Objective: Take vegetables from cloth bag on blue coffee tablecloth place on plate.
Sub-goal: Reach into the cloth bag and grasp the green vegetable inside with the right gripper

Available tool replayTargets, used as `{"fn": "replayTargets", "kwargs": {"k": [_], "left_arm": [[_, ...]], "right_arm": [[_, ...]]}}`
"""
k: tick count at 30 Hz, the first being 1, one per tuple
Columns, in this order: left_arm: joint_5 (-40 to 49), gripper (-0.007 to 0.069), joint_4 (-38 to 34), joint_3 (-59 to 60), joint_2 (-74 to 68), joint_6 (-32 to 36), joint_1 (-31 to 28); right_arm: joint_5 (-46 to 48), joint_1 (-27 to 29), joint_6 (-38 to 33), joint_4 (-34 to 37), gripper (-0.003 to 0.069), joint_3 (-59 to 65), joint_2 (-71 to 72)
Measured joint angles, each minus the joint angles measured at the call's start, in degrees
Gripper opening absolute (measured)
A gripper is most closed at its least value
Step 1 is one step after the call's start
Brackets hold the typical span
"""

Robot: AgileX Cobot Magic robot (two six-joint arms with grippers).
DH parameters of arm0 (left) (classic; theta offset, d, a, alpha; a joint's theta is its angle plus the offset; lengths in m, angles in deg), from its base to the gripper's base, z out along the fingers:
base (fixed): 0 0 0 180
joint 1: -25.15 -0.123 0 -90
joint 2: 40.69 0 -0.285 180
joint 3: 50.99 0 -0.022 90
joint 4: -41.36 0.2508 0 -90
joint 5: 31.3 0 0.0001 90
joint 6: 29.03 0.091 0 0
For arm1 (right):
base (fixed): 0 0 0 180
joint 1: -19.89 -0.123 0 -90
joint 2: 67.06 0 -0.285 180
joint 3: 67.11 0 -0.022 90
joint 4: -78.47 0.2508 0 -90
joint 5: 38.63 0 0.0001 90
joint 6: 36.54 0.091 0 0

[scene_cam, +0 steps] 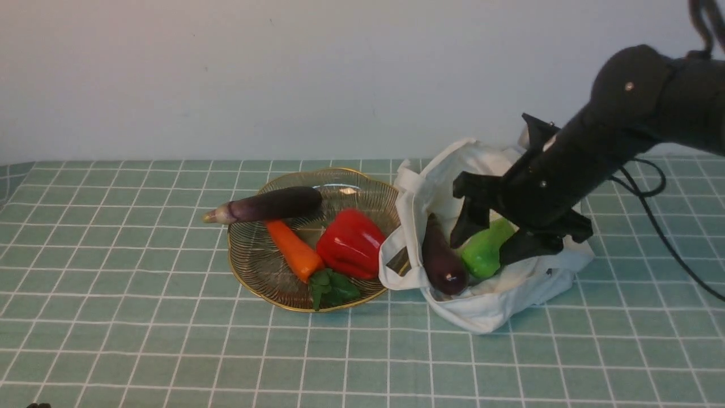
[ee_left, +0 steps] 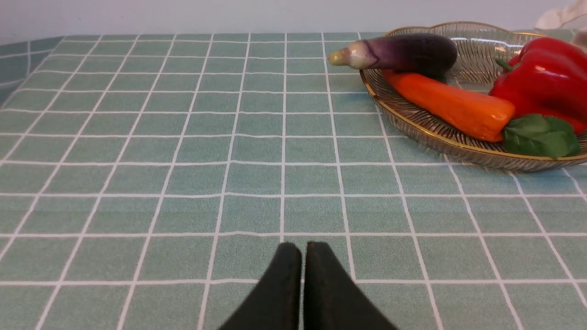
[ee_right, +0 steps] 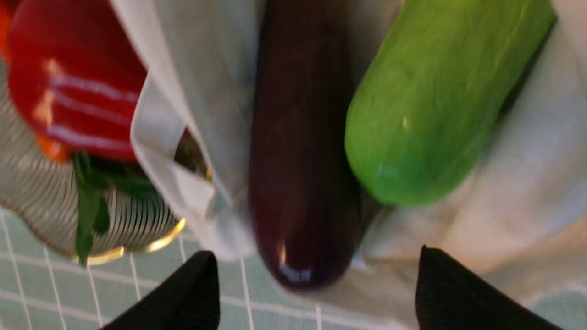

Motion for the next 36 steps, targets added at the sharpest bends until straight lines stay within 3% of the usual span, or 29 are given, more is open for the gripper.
{"fn": "replayTargets", "kwargs": {"k": [4, 8, 13, 23, 36], "left_arm": [[0.0, -0.0004, 0.0, 0.0, 0.0, 0.0, 0.0], [0.0, -0.0004, 0.0, 0.0, 0.0, 0.0, 0.0], [0.0, -0.0004, 0.0, 0.0, 0.0, 0.0, 0.0], [0.0, -0.0004, 0.0, 0.0, 0.0, 0.0, 0.0], [0.0, -0.0004, 0.0, 0.0, 0.0, 0.0, 0.0]], "right_arm": [[0.9, 0.0, 5.8, -3.7, 0.0577, -5.3, -5.1], [2.1, -0.1, 14.0, -11.6, 0.0584, -7.9, -7.9], [2.4, -0.1, 18.3, -16.2, 0.0584, -8.3, -8.0], [2.4, -0.1, 18.7, -16.5, 0.0584, -8.3, -9.8], [3.4, -0.1, 17.9, -10.9, 0.0584, -13.6, -10.6]]}}
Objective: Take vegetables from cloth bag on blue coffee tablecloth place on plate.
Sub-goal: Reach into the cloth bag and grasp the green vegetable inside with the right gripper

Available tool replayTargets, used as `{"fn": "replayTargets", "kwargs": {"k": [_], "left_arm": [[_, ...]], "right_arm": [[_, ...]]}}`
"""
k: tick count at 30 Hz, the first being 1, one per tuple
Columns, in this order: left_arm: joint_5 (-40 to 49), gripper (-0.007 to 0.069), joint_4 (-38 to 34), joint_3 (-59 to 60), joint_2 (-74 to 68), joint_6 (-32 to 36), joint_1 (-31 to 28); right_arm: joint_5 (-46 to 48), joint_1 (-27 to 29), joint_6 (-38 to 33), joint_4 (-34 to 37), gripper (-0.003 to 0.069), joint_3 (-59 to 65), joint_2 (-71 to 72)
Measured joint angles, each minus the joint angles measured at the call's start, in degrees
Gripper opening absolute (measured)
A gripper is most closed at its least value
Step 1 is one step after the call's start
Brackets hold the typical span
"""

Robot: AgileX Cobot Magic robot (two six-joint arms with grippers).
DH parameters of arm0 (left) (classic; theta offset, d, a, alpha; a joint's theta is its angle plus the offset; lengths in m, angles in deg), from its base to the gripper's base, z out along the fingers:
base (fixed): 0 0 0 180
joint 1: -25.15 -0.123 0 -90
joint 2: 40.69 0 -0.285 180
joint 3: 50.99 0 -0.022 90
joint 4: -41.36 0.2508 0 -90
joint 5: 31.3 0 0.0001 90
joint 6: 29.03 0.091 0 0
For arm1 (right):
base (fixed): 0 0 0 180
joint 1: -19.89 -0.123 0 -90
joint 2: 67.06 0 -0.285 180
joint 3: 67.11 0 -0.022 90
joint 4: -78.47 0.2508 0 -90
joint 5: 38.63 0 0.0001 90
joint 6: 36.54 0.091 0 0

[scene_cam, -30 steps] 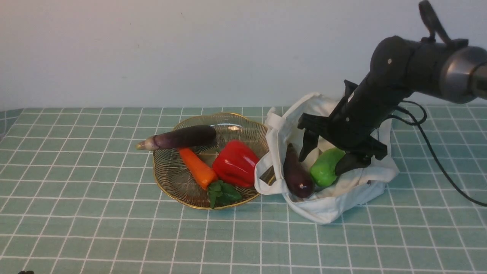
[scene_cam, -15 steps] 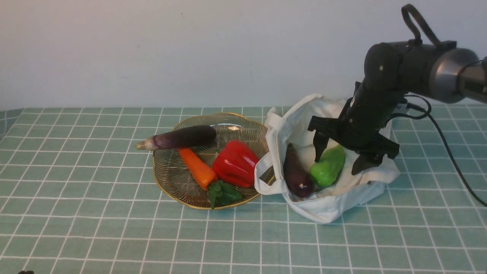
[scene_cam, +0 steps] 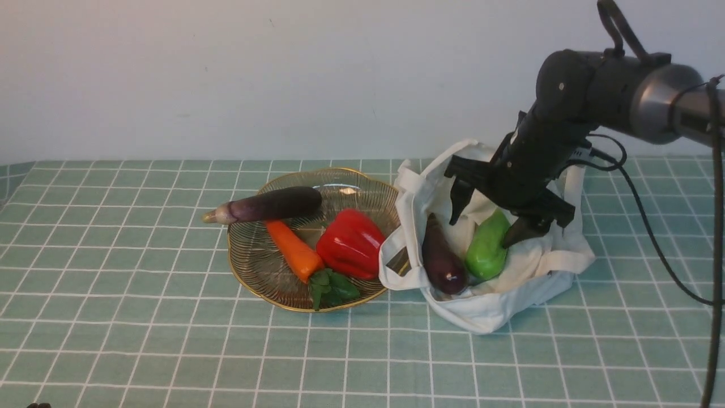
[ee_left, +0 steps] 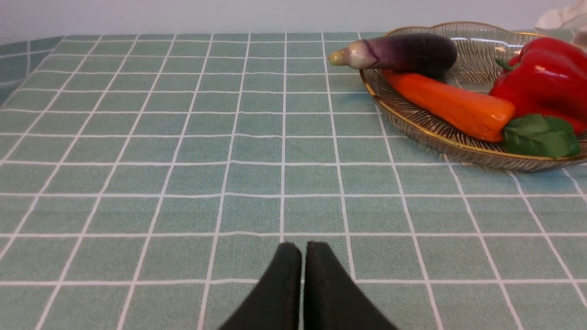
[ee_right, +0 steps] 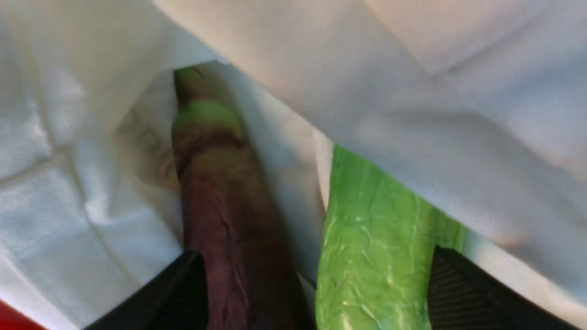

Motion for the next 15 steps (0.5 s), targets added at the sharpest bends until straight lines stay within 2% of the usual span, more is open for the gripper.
{"fn": "replayTargets", "kwargs": {"k": [10, 14, 15], "left_arm": [[0.0, -0.0004, 0.0, 0.0, 0.0, 0.0, 0.0], [0.0, -0.0004, 0.0, 0.0, 0.0, 0.0, 0.0], [0.0, -0.0004, 0.0, 0.0, 0.0, 0.0, 0.0]], "right_arm": [[5.1, 0.0, -1.3, -2.5, 0.0584, 0.0, -4.8], [5.4, 0.0, -3.4, -2.7, 0.0558, -0.1, -4.9], [5.6, 0.0, -4.1, -2.8, 0.0530, -0.2, -4.9]]}}
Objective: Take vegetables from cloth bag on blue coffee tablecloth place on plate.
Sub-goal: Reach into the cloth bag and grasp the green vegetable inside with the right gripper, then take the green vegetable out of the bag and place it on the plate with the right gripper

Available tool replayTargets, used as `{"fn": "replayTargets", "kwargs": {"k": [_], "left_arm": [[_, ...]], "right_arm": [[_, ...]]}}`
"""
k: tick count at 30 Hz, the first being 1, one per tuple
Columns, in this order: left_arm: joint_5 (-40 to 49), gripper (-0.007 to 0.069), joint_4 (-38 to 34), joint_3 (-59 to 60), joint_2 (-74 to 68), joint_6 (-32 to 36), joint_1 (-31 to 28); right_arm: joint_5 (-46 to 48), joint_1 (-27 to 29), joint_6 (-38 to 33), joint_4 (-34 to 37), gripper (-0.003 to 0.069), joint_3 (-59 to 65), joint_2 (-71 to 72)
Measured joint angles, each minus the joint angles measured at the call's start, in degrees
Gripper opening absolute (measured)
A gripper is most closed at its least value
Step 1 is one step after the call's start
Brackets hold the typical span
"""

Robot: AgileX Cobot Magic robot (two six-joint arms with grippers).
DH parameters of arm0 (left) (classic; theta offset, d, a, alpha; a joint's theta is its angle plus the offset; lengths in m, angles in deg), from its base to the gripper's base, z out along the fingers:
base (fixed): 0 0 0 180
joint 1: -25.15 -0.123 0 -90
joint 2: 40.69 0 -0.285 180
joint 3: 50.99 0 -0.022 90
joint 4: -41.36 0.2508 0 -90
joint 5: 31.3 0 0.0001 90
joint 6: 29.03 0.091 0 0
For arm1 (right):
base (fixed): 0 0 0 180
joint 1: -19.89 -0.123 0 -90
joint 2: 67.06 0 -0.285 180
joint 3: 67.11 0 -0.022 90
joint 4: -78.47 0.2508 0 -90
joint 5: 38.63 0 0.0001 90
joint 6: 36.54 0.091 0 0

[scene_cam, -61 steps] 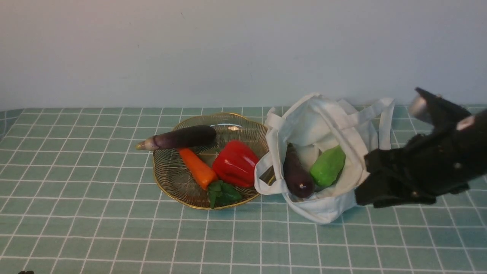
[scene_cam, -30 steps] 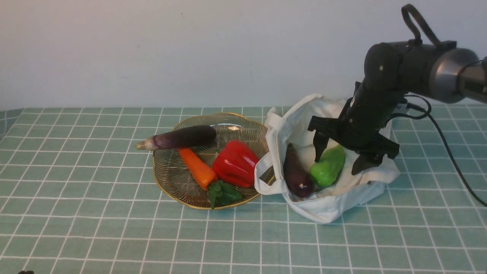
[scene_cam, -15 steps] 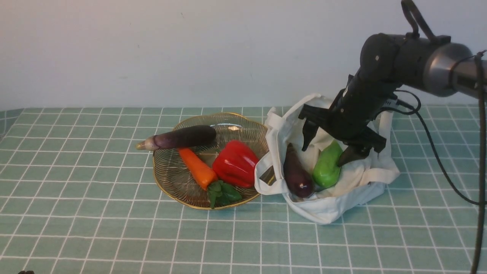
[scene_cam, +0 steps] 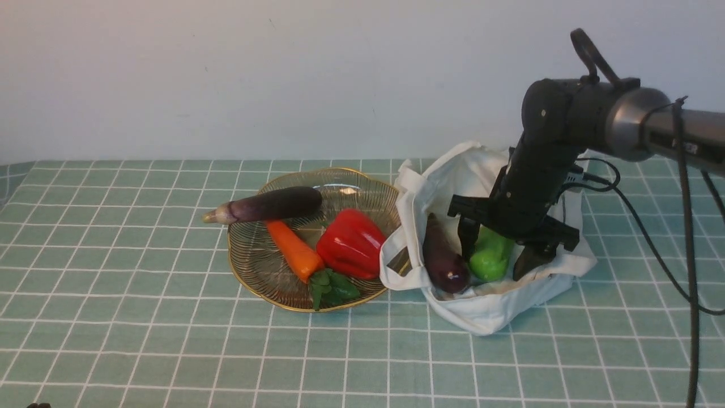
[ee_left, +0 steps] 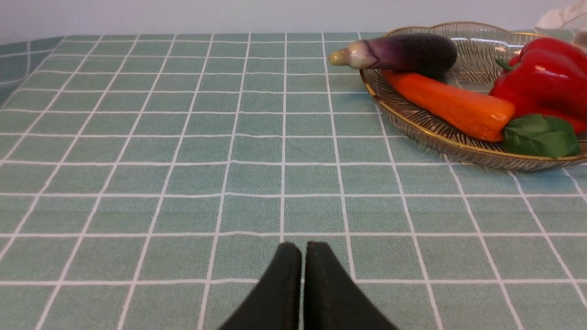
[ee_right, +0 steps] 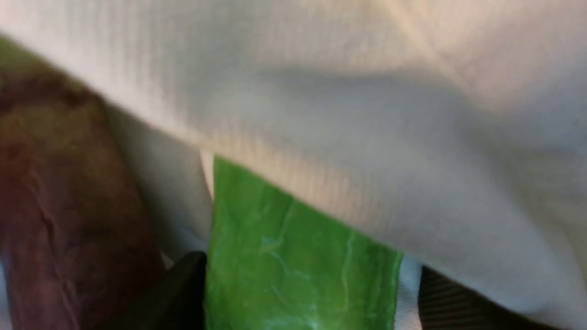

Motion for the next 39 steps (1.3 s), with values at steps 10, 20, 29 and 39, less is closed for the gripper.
{"fn": "replayTargets", "kwargs": {"k": [10, 20, 29, 39], "left_arm": [[0.0, -0.0004, 0.0, 0.0, 0.0, 0.0, 0.0], [0.0, -0.0004, 0.0, 0.0, 0.0, 0.0, 0.0], [0.0, -0.0004, 0.0, 0.0, 0.0, 0.0, 0.0], [0.0, -0.0004, 0.0, 0.0, 0.0, 0.0, 0.0]], "right_arm": [[0.4, 0.0, -3.2, 1.5, 0.0393, 0.0, 2.2], [1.7, 0.0, -12.9, 9.9, 0.0393, 0.1, 9.8], [1.8, -6.1, -23.4, 21.4, 0.0393, 2.7, 18.5], [-17.3, -16.8, -29.8, 28.0, 0.0393, 2.7, 15.8]]}}
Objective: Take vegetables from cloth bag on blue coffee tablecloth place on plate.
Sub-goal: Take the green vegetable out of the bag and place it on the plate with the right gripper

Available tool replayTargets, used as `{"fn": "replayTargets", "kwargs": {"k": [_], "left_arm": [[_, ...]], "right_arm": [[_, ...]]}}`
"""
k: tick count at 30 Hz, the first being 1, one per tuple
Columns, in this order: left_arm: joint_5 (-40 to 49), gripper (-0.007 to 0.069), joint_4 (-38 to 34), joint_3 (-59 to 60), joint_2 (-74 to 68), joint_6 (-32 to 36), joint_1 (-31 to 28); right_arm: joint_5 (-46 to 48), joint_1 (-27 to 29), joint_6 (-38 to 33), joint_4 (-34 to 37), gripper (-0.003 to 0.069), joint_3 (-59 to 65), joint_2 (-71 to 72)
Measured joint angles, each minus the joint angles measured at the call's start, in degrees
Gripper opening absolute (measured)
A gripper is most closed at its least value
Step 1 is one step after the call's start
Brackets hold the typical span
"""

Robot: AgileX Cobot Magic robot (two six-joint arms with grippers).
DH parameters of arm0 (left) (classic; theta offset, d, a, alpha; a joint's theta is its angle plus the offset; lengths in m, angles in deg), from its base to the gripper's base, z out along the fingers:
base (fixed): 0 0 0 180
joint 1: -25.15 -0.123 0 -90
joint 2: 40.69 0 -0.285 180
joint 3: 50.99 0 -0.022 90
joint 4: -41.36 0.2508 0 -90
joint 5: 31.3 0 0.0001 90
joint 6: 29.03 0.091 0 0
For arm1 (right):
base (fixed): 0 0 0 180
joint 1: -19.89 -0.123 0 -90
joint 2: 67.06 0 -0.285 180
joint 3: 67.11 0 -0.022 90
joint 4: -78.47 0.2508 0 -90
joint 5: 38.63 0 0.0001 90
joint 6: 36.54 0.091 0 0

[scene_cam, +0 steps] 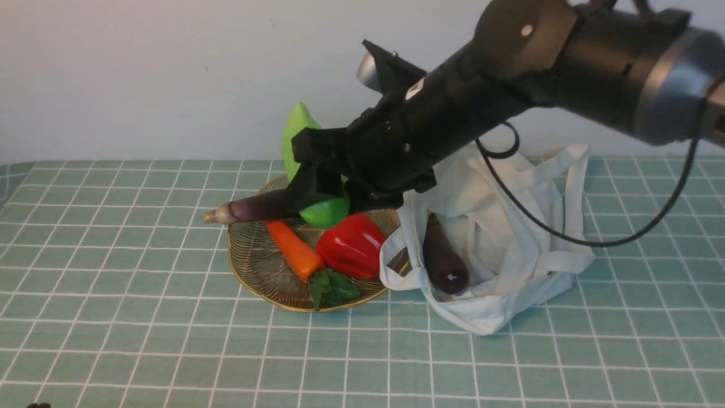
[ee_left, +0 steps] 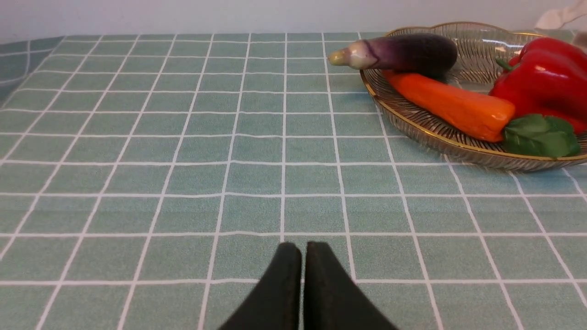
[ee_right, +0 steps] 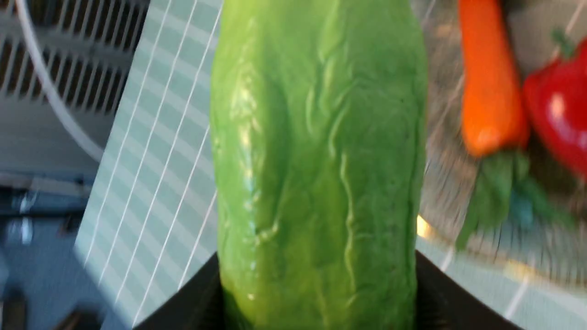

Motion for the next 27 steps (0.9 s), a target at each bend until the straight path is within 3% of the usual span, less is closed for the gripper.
{"fn": "replayTargets", "kwargs": {"k": [5, 10, 11, 19, 27], "left_arm": [[0.0, -0.0004, 0.0, 0.0, 0.0, 0.0, 0.0], [0.0, -0.0004, 0.0, 0.0, 0.0, 0.0, 0.0], [0.0, -0.0004, 0.0, 0.0, 0.0, 0.0, 0.0], [0.0, -0.0004, 0.0, 0.0, 0.0, 0.0, 0.0], [0.0, -0.0004, 0.0, 0.0, 0.0, 0.0, 0.0]], "right_arm": [[-14.7, 0.0, 1.0, 1.6, 0.0393, 0.0, -7.6], [-21.5, 0.0, 1.3, 6.0, 0.0411, 0.1, -11.7], [-21.6, 0.0, 1.3, 6.0, 0.0414, 0.1, -11.7], [-22.4, 0.0, 0.6, 8.8, 0.0648, 0.1, -13.1], [-18.8, 0.2, -0.9, 11.2, 0.0678, 0.2, -12.0]]}}
